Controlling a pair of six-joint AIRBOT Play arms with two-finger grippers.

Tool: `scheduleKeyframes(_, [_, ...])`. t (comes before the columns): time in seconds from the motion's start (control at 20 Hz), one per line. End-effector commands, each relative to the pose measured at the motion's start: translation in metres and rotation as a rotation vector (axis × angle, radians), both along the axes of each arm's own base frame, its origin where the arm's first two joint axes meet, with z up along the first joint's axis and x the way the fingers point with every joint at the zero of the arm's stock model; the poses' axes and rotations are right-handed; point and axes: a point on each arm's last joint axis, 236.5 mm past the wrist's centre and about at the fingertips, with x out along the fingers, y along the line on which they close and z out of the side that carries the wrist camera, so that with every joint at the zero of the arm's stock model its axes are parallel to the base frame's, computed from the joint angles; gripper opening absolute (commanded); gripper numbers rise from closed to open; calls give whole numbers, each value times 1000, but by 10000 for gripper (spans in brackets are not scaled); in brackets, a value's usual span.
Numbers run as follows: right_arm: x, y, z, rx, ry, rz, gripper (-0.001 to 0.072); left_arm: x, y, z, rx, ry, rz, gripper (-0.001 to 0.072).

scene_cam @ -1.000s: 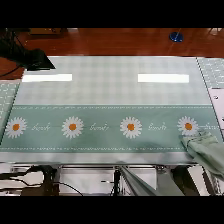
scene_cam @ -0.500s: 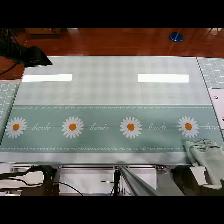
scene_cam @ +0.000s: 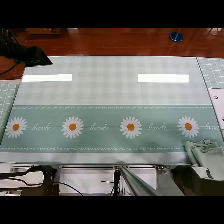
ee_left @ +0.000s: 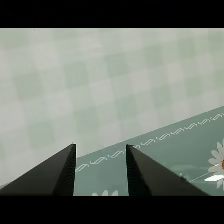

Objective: Fold the shirts.

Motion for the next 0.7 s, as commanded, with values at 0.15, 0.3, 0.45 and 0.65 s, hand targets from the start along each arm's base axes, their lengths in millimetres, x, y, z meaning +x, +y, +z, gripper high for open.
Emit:
scheduleKeyframes(0.15, [334, -5, 205, -518, -509, 763, 369, 13, -33, 7, -2, -73, -39, 615])
scheduleKeyframes(0.3, [446, 147, 179, -369, -503, 1198, 369, 18, -59, 9, 9, -115, -72, 591])
scheduleKeyframes(0.45, [443, 279, 83, -64, -223, 1479, 369, 6, -63, -24, 192, -15, -54, 591])
scheduleKeyframes(0.65, [361, 319, 0, 115, 362, 1733, 370, -34, -76, -86, 411, 217, -167, 591])
